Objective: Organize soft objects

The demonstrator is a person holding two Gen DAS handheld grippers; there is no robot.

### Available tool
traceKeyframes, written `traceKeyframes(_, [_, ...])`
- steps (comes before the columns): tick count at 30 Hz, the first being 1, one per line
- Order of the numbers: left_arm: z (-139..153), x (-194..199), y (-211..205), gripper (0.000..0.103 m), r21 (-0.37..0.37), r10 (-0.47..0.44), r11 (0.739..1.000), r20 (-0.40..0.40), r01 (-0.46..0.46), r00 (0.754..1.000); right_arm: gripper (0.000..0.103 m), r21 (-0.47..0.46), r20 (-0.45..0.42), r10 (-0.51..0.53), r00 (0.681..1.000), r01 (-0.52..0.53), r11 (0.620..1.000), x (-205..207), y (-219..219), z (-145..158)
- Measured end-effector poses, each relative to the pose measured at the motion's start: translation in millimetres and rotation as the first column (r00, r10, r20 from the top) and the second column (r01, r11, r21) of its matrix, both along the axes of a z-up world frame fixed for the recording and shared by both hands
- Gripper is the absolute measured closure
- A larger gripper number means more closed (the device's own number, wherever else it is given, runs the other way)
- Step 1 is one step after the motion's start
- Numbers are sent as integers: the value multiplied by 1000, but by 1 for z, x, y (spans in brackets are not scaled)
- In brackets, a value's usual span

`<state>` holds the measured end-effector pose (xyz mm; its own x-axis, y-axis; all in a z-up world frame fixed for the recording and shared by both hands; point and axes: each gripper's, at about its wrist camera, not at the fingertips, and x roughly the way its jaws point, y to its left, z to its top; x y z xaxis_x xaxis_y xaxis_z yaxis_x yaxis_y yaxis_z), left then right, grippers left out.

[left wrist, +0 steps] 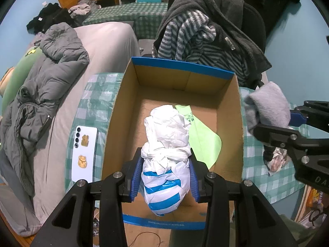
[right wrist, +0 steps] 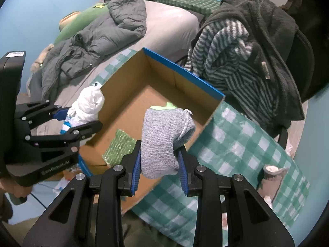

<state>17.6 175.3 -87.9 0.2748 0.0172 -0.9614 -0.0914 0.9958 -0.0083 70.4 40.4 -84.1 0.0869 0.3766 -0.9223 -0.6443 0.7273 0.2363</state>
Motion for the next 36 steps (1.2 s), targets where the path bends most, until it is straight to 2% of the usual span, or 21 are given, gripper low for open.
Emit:
traceKeyframes(13, [-29,16,13,62,-17,20,1000,-53,-21,998,70,-2,-55,2,999,-3,1000,18,30,-31])
traceKeyframes(16, [-30,18,15,55,4,26,1000,-66,-26,998,68,3,-64,-5,998,5,1000,21,33,-34])
traceKeyframes(19, [-27,17,17,41,25,39,999,-60,-38,997,53,13,-70,-24,997,25,1000,24,32,-35])
traceKeyframes(22, [-23,17,21,39,19,55,998,-51,-54,997,46,15,-61,-36,997,37,999,25,31,-32])
traceKeyframes(28, [-15,15,18,36,27,58,998,-44,-57,997,46,23,-71,-76,995,78,997,28,19,-27])
traceKeyframes(36, [3,12,-1,36,16,28,999,-15,-28,999,45,17,-44,-93,995,94,995,22,-5,-14])
